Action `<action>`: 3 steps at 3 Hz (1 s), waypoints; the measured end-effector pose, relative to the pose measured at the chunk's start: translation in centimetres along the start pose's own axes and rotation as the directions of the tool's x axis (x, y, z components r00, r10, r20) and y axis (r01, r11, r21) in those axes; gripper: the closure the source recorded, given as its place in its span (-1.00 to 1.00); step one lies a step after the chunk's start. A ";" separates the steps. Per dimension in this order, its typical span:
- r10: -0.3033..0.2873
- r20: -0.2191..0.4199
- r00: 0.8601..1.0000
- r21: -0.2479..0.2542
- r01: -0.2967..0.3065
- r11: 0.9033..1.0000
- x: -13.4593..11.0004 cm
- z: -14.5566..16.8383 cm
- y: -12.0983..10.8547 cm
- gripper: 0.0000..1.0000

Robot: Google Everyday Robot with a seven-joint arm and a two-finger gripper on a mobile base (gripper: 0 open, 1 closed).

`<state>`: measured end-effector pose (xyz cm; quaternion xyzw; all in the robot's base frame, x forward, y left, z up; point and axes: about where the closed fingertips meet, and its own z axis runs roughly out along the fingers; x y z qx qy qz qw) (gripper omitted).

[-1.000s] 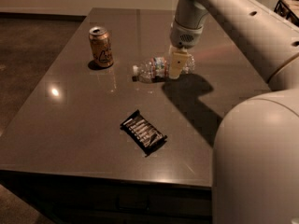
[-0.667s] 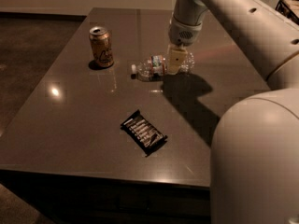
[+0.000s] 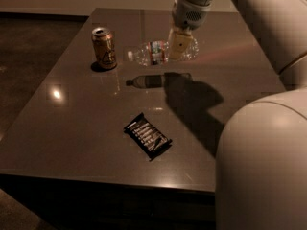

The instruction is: Pick water bottle

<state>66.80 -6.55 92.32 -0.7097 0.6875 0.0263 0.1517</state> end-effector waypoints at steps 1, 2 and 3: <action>-0.044 0.068 0.997 0.018 0.043 0.999 -2.0 -3.2 0.2 1.00; -0.085 0.138 0.987 0.046 0.080 0.996 -4.0 -5.8 0.3 1.00; -0.087 0.154 0.984 0.078 0.076 0.994 -4.6 -5.6 -0.7 1.00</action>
Offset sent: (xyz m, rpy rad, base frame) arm -0.0536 0.0158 0.1025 0.1351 0.0332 0.1788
